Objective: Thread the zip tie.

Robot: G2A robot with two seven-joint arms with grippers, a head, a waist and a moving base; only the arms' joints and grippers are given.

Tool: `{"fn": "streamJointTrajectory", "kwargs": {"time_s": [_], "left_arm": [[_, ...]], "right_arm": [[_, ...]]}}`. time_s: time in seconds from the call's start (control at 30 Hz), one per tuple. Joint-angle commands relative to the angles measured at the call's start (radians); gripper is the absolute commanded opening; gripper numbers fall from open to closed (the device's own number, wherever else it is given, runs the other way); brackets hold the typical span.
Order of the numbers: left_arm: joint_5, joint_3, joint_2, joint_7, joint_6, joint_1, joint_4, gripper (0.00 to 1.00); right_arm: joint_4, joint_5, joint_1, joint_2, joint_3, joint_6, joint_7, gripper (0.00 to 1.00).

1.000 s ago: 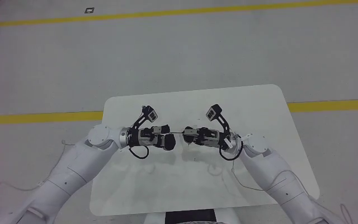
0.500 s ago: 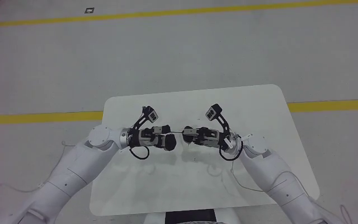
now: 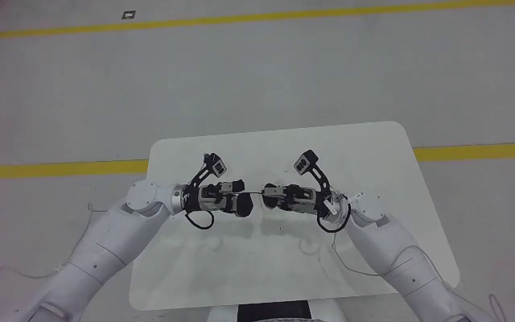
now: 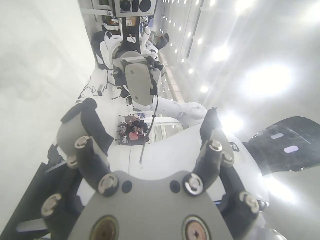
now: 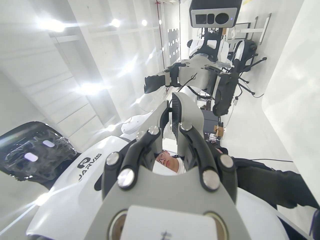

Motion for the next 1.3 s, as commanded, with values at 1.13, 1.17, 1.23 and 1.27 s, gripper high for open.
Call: {"fn": "streamJointTrajectory", "kwargs": {"time_s": [1.13, 1.17, 1.23, 1.27], "left_arm": [[0.036, -0.028, -0.031, -0.024, 0.040, 0.014, 0.026, 0.30], [0.035, -0.029, -0.032, -0.026, 0.040, 0.014, 0.027, 0.29], [0.036, -0.030, -0.033, -0.028, 0.042, 0.015, 0.031, 0.26], [0.037, -0.030, -0.034, -0.028, 0.043, 0.015, 0.032, 0.24]], "right_arm": [[0.012, -0.110, 0.019, -0.002, -0.021, 0.024, -0.034, 0.00], [0.011, -0.113, 0.019, -0.002, -0.021, 0.026, -0.034, 0.00], [0.011, -0.118, 0.019, -0.001, -0.022, 0.028, -0.035, 0.00], [0.010, -0.121, 0.019, -0.001, -0.022, 0.029, -0.035, 0.00]]}}
